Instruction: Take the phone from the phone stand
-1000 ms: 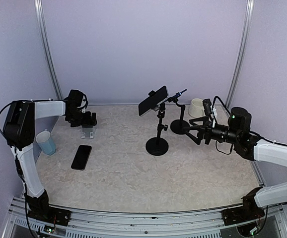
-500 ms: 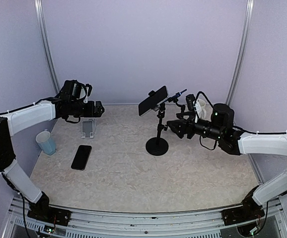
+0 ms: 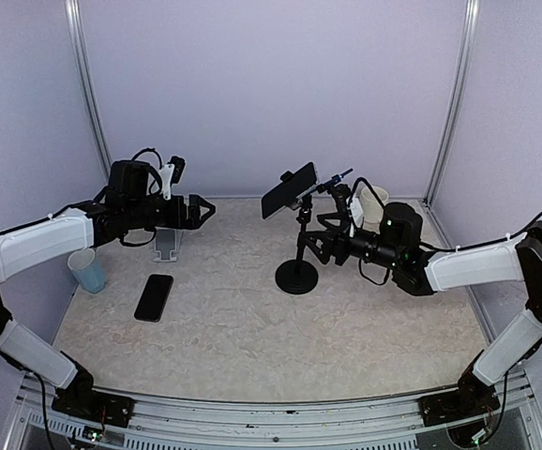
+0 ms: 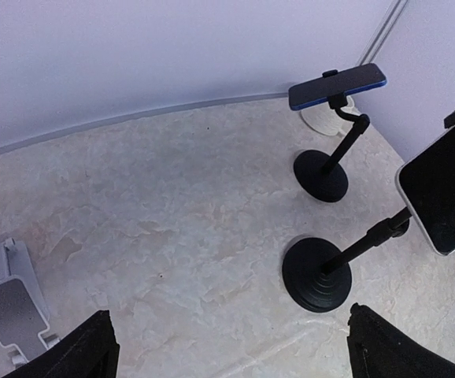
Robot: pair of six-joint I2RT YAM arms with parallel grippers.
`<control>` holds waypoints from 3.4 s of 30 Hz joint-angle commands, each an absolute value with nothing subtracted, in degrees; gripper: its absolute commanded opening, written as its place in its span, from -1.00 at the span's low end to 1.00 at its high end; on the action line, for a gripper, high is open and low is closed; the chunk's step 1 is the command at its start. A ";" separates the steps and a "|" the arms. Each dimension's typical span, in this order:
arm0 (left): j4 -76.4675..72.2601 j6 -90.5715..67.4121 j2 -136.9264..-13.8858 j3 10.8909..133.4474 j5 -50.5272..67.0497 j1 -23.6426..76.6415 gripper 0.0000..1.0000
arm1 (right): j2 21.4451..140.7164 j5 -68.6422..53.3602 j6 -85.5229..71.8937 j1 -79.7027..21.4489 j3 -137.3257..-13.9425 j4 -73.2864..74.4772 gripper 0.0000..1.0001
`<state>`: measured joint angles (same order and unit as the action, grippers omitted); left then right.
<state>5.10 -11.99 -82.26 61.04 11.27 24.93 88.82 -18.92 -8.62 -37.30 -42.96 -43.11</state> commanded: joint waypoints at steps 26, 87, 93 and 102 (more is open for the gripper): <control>0.79 -10.22 -77.28 59.80 14.68 25.36 0.98 | 102.68 -25.42 -6.30 -33.66 -54.25 -51.42 0.23; 8.29 -11.80 -77.24 62.93 0.92 60.80 0.98 | 90.63 -62.82 -6.65 -34.75 -46.32 -48.76 -0.59; 10.14 -10.57 -80.57 66.63 -3.21 62.75 0.97 | 90.79 -63.93 -6.40 -35.48 -46.43 -48.29 -0.60; 12.26 -9.24 -83.91 70.49 -5.10 64.34 0.96 | 90.54 -64.77 -5.28 -36.03 -47.59 -46.06 -0.60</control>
